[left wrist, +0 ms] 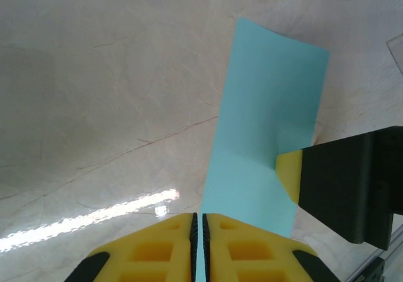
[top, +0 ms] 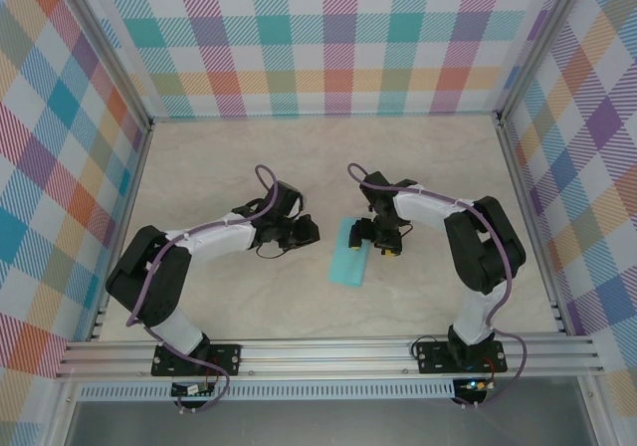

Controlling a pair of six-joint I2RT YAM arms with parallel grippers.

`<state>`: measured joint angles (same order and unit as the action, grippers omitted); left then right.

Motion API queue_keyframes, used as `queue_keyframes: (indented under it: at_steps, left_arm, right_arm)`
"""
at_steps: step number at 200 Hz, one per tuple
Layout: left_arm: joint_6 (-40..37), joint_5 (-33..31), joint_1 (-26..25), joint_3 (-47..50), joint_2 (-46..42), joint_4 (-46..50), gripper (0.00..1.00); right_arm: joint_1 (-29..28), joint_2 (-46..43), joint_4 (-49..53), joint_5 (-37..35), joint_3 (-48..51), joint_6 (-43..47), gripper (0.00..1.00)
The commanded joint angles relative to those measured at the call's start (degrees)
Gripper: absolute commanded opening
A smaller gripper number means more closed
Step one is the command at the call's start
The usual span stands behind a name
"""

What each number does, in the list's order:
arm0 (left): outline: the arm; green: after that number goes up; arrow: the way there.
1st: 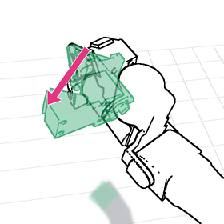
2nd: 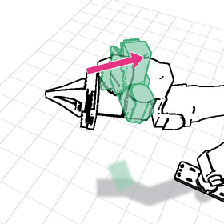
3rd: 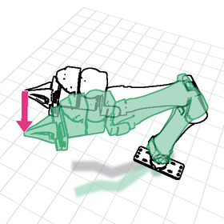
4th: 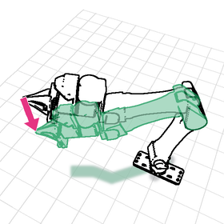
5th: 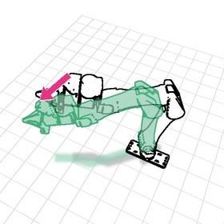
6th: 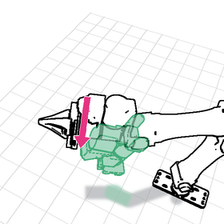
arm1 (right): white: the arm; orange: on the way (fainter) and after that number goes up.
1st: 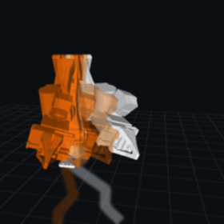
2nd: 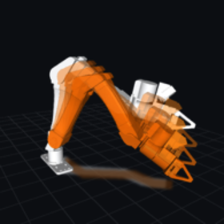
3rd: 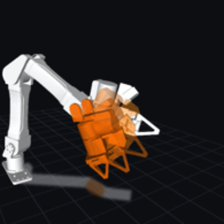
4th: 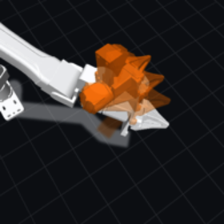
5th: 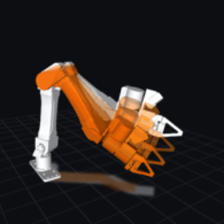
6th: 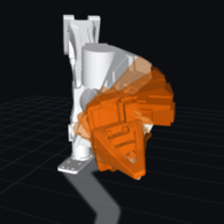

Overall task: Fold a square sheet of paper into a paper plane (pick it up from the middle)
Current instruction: Hold the square sheet of paper at the center of the table.

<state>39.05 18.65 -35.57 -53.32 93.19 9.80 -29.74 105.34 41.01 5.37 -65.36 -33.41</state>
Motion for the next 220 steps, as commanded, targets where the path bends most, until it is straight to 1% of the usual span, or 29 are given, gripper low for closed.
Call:
queue_keyframes:
  at_steps: [1,52,72,83,102,138,220]
  left_arm:
    - [0.51,1.79,-0.86,-2.13,1.32,-1.97,0.12]
    - [0.68,4.07,-2.38,-4.37,5.02,-3.15,0.08]
    - [1.04,4.93,-3.26,-5.46,6.94,-4.05,0.04]
    - [1.28,5.17,-3.68,-6.03,8.04,-4.43,0.00]
    - [0.82,5.65,-4.43,-7.76,10.16,-3.74,0.00]
    - [0.68,4.33,-5.86,-9.58,12.84,-2.74,0.00]
    - [0.20,3.57,-6.70,-11.37,16.83,-2.01,0.00]
  right_arm:
    - [-0.06,5.58,-1.28,-3.51,3.05,0.67,0.81]
    - [-0.06,6.26,-1.27,-3.73,3.05,0.76,0.81]
    - [-0.06,7.04,-0.69,-4.65,2.90,0.88,0.81]
    - [-0.08,7.31,-0.87,-4.54,3.03,0.80,0.81]
    - [-0.13,7.34,-1.18,-4.26,3.31,0.85,0.81]
    - [-0.12,7.25,-1.22,-4.22,3.38,0.76,0.81]
    - [-0.12,7.30,-1.20,-4.40,3.84,1.07,0.81]
